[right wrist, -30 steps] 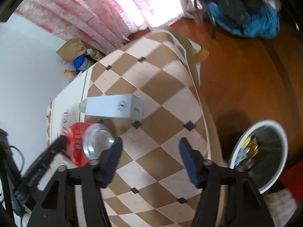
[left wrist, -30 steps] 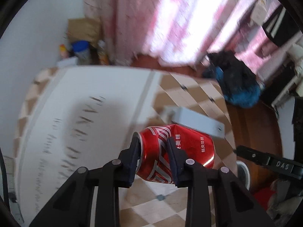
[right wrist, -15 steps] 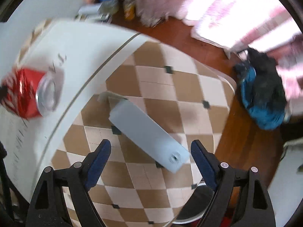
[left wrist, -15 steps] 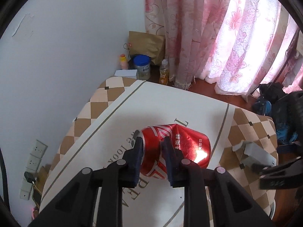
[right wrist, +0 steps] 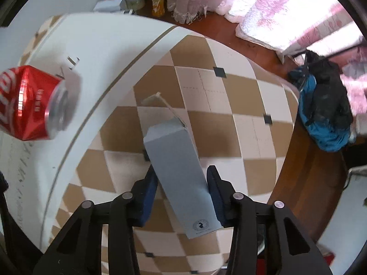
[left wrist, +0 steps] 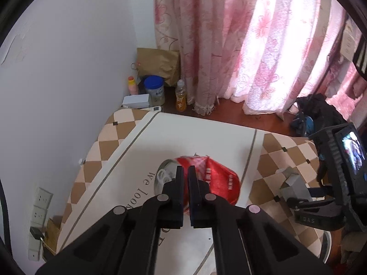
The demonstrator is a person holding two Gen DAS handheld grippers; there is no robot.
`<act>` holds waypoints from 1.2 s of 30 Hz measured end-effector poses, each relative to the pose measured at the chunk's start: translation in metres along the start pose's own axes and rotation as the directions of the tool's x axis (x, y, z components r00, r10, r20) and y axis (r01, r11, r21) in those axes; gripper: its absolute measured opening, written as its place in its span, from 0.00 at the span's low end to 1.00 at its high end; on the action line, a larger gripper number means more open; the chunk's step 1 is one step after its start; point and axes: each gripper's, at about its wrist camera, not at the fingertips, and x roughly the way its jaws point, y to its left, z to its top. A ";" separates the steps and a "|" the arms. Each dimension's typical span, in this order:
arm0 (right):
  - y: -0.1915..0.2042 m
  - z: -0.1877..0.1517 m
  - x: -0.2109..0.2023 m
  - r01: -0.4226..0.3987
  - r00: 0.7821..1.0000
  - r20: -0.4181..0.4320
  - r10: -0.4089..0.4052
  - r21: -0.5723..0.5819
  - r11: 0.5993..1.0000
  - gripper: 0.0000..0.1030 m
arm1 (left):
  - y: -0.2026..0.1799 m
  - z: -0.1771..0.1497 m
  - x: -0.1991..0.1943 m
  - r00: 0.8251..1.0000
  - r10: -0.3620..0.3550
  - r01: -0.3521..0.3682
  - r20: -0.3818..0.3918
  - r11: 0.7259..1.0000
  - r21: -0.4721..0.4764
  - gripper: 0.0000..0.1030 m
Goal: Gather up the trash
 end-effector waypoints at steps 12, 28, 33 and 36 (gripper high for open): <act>-0.008 -0.063 -0.034 -0.167 0.982 0.121 0.145 0.200 0.965 0.42 | 0.031 -0.005 -0.023 0.988 -0.148 0.147 -0.039 0.989 -0.024 0.04; 0.018 -0.002 0.007 -0.112 0.991 -0.037 0.129 0.307 0.945 0.42 | -0.008 0.007 0.049 0.960 -0.090 0.252 -0.266 0.696 0.672 0.97; 0.009 0.008 0.010 -0.071 0.992 -0.075 0.099 0.307 0.949 0.42 | -0.032 0.000 0.083 0.927 -0.015 0.326 -0.374 0.523 0.787 0.97; 0.005 0.010 0.012 -0.069 0.991 -0.085 0.100 0.310 0.948 0.40 | -0.045 -0.008 0.100 0.900 0.023 0.377 -0.435 0.462 0.803 0.97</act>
